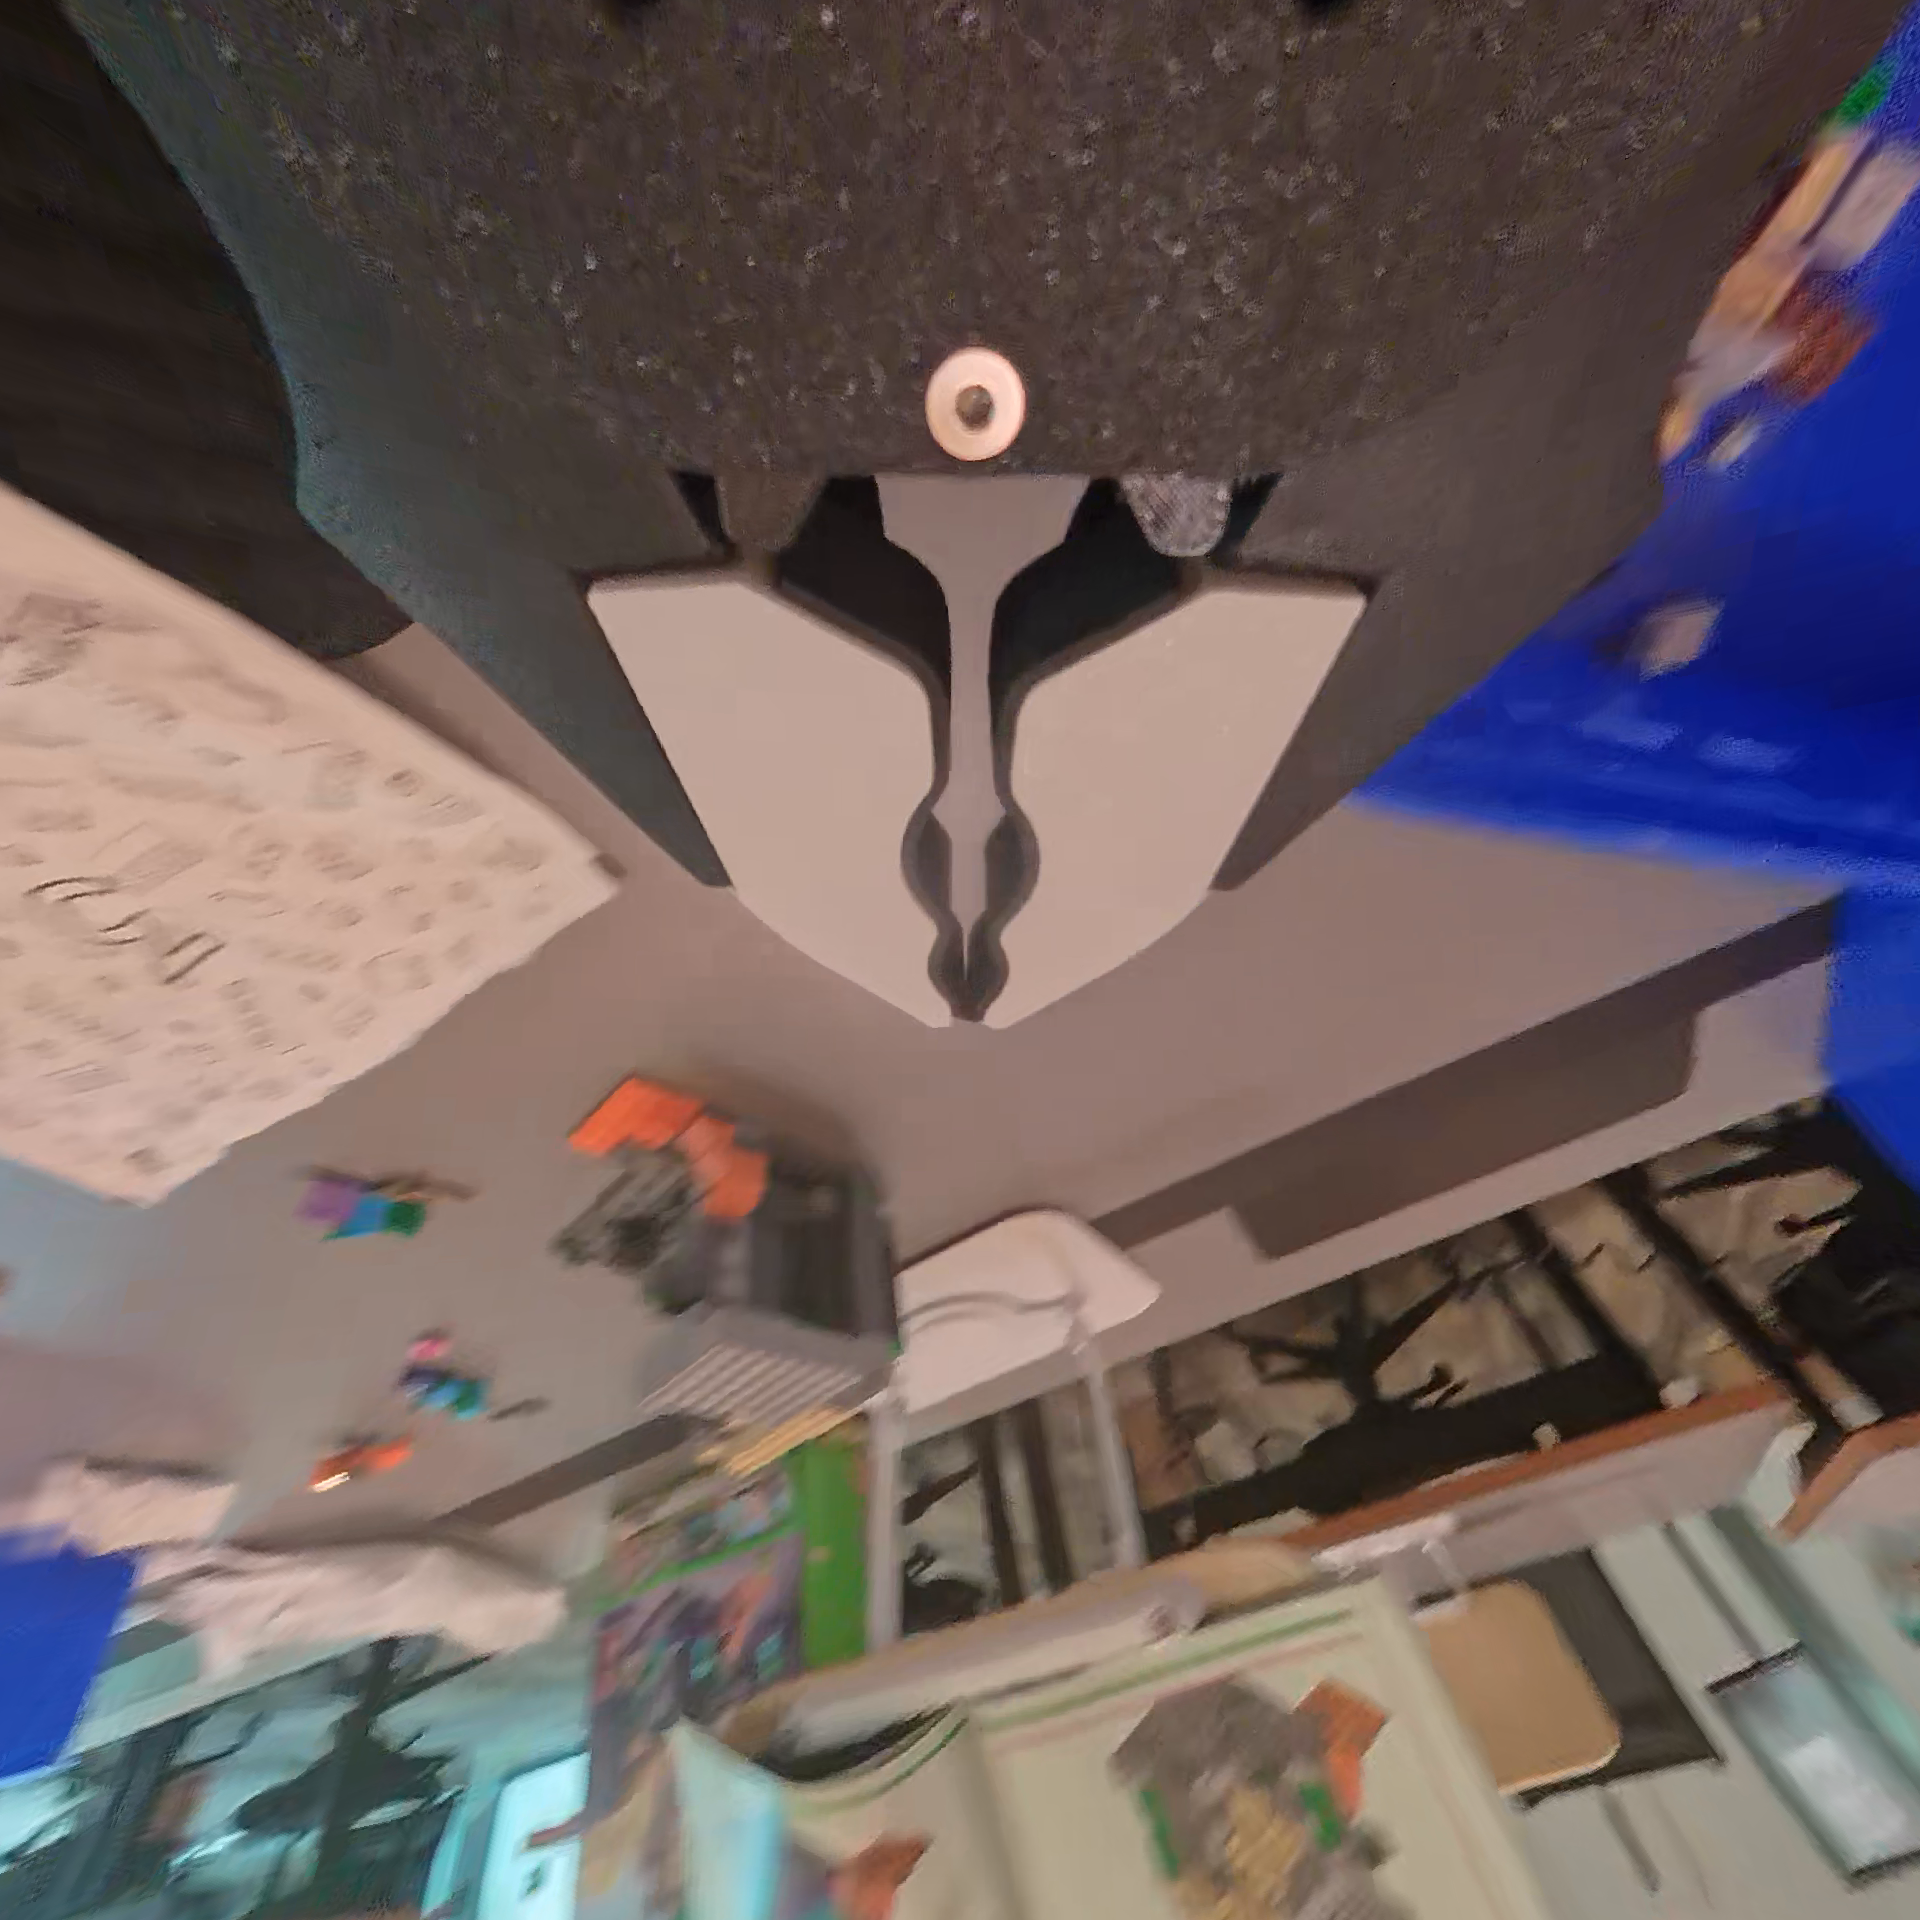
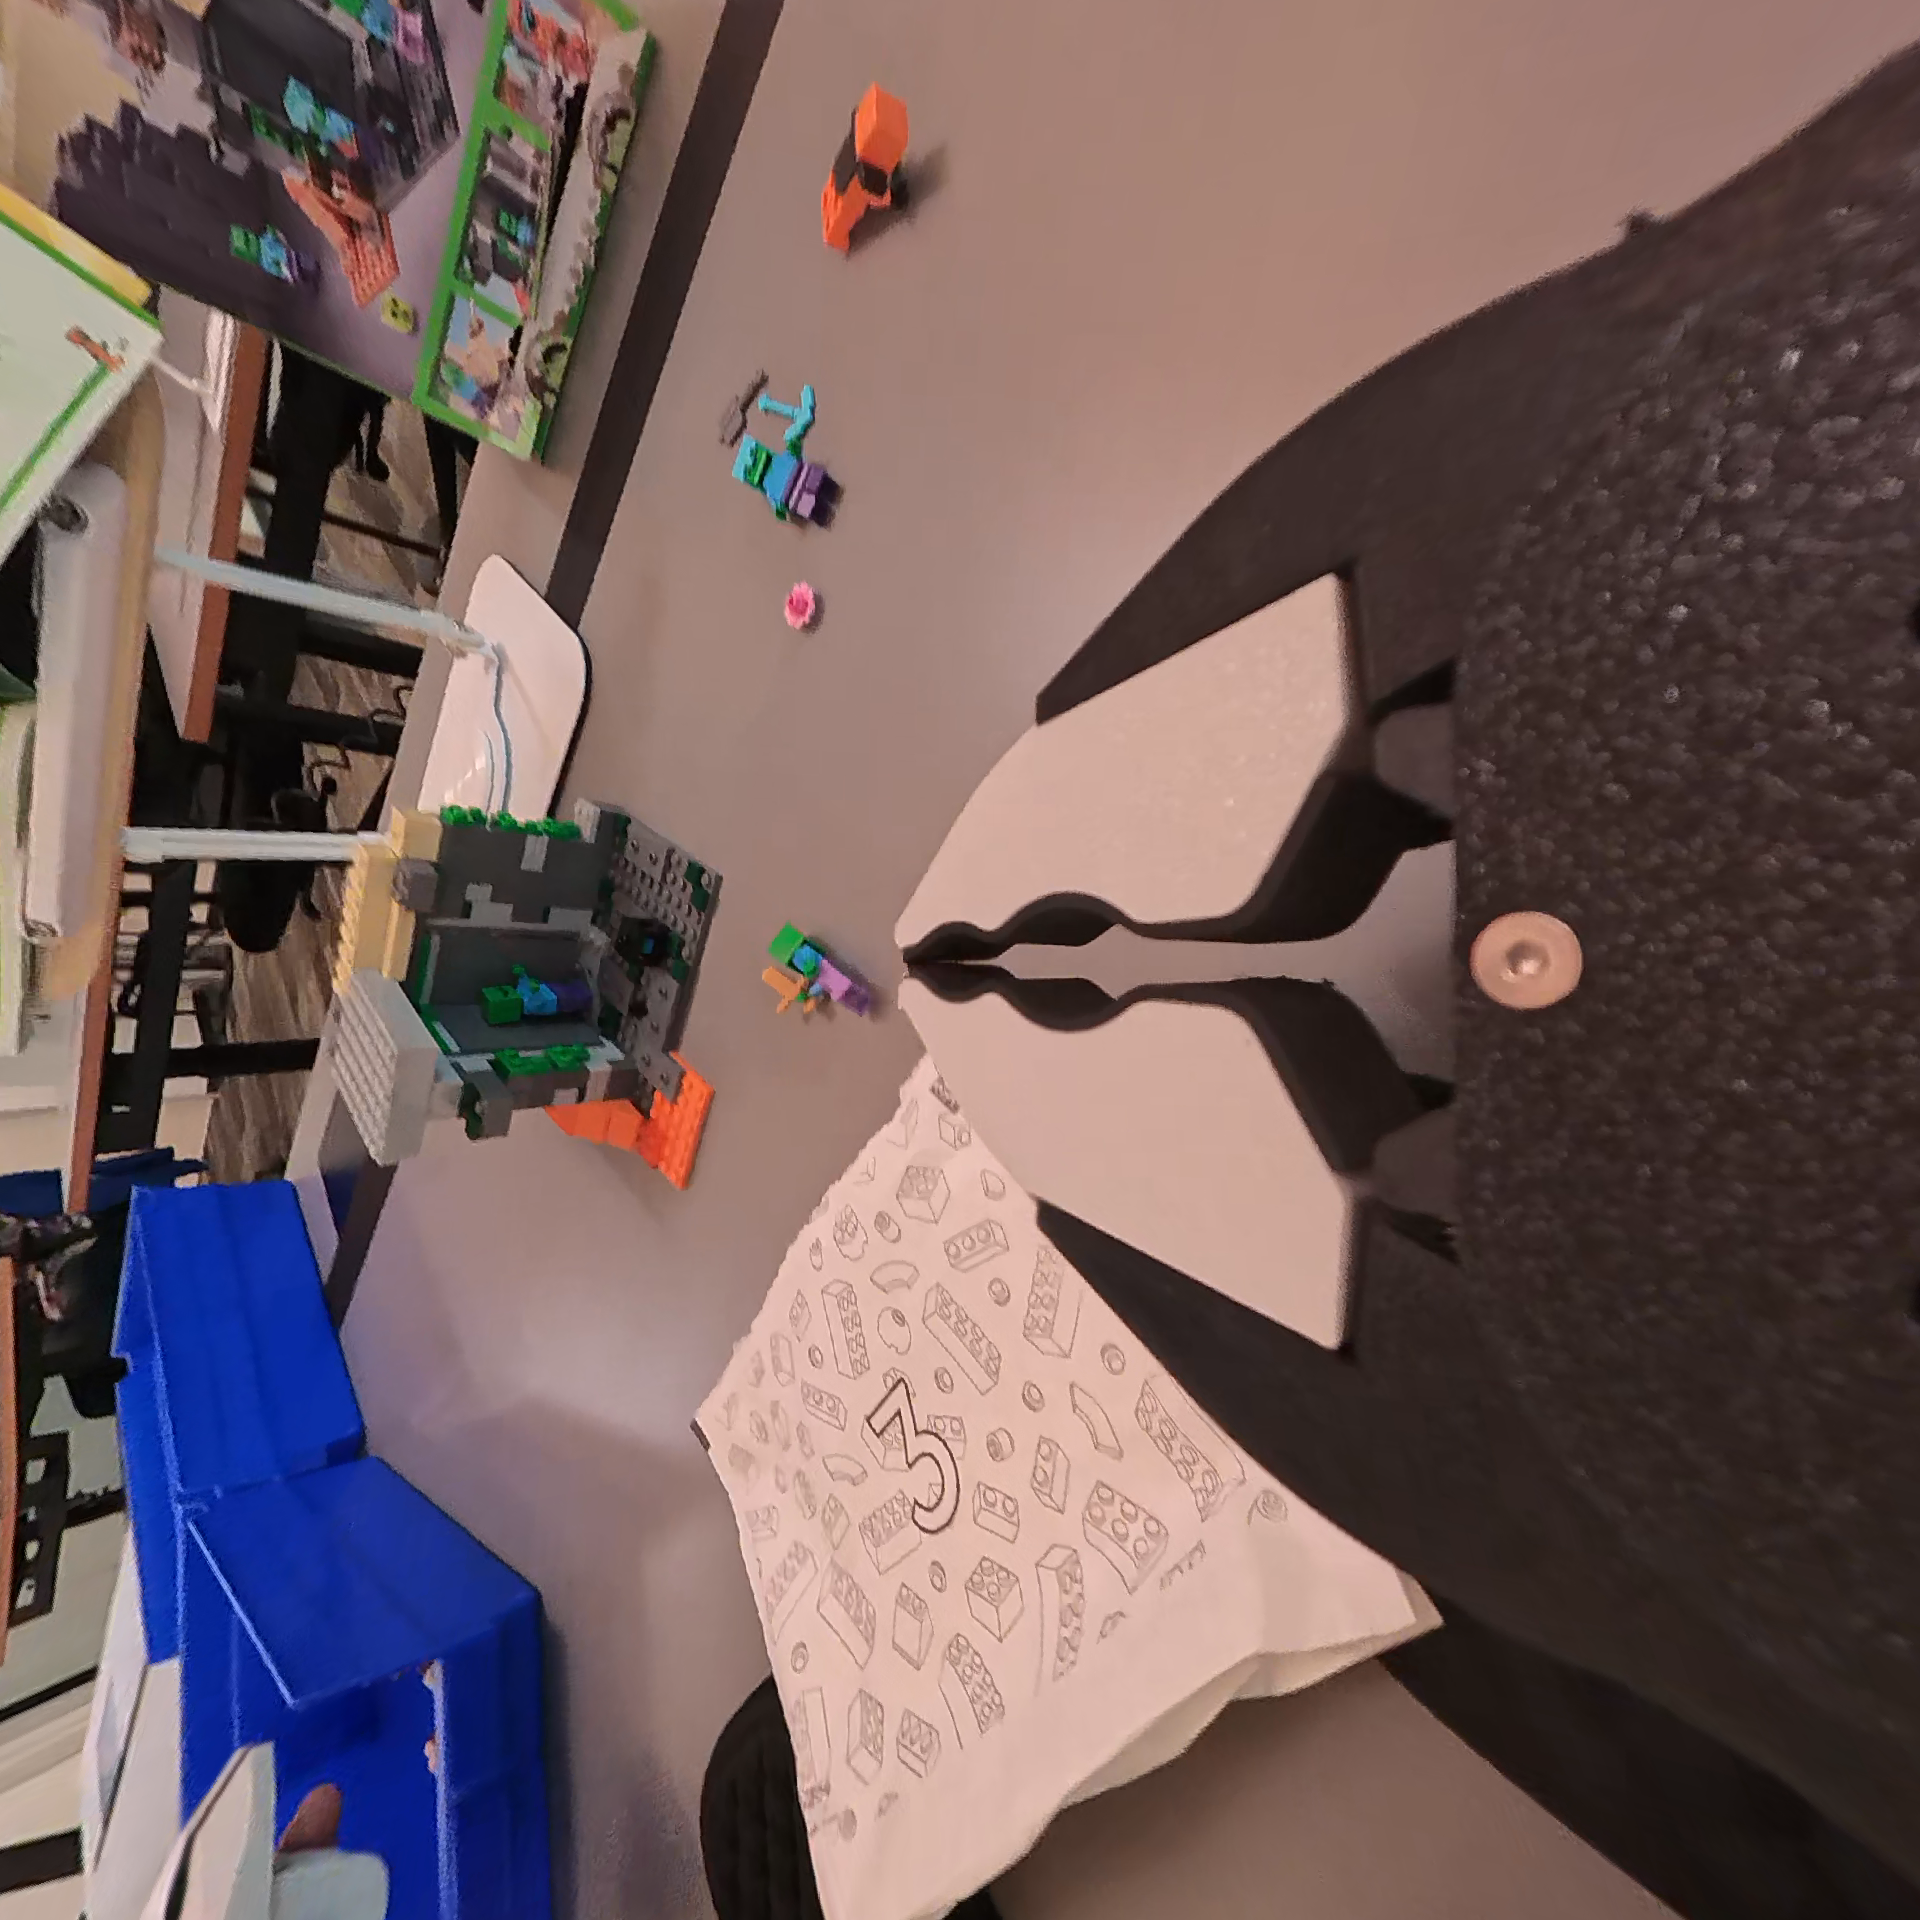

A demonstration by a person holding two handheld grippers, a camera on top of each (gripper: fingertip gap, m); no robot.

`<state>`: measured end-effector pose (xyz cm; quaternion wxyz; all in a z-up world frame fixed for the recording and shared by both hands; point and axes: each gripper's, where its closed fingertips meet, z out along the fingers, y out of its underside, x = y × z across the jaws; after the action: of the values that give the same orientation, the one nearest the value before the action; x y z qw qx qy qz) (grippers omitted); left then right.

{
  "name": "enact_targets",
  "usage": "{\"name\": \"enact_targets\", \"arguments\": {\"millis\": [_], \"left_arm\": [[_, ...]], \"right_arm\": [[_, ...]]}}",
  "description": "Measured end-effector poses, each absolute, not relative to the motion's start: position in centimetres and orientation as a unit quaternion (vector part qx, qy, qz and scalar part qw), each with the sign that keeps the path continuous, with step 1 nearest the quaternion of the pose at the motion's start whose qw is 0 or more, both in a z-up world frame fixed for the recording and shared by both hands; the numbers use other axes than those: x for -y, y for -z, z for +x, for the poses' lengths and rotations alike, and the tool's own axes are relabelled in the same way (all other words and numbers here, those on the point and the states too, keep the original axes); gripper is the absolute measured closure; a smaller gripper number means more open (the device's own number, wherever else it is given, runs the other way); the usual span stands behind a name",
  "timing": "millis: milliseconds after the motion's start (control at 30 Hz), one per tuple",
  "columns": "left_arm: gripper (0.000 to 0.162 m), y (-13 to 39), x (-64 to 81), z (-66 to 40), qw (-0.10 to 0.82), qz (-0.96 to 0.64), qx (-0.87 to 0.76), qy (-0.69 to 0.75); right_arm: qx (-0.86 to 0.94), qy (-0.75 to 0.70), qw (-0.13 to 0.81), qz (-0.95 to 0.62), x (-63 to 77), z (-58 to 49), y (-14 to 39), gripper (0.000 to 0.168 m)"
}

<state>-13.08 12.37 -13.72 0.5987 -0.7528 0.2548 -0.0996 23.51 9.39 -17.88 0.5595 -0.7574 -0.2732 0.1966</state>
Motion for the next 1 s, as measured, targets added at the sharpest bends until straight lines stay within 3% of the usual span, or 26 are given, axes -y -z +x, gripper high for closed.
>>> {"name": "enact_targets", "arguments": {"millis": [133, 333, 600, 1000], "left_arm": [[0.162, 13.1, -12.1, -6.6, 0.603, -0.717, -0.303, 0.173], [0.162, 14.5, -12.9, -1.0, 0.599, -0.693, -0.349, 0.198], [0.162, 18.4, -12.2, 0.5, 0.572, -0.707, -0.360, 0.209], [0.162, 19.4, -11.9, 1.3, 0.563, -0.707, -0.375, 0.207]], "right_arm": [[0.248, -0.174, 0.565, -0.767, -10.8, 25.9, 17.5, 0.168], [0.223, -0.129, 0.551, -0.793, -13.3, 30.5, 18.0, 0.153], [0.189, -0.068, 0.514, -0.834, -17.0, 38.0, 20.0, 0.153], [0.154, 0.000, 0.452, -0.879, -22.4, 45.5, 22.8, 0.145]]}}
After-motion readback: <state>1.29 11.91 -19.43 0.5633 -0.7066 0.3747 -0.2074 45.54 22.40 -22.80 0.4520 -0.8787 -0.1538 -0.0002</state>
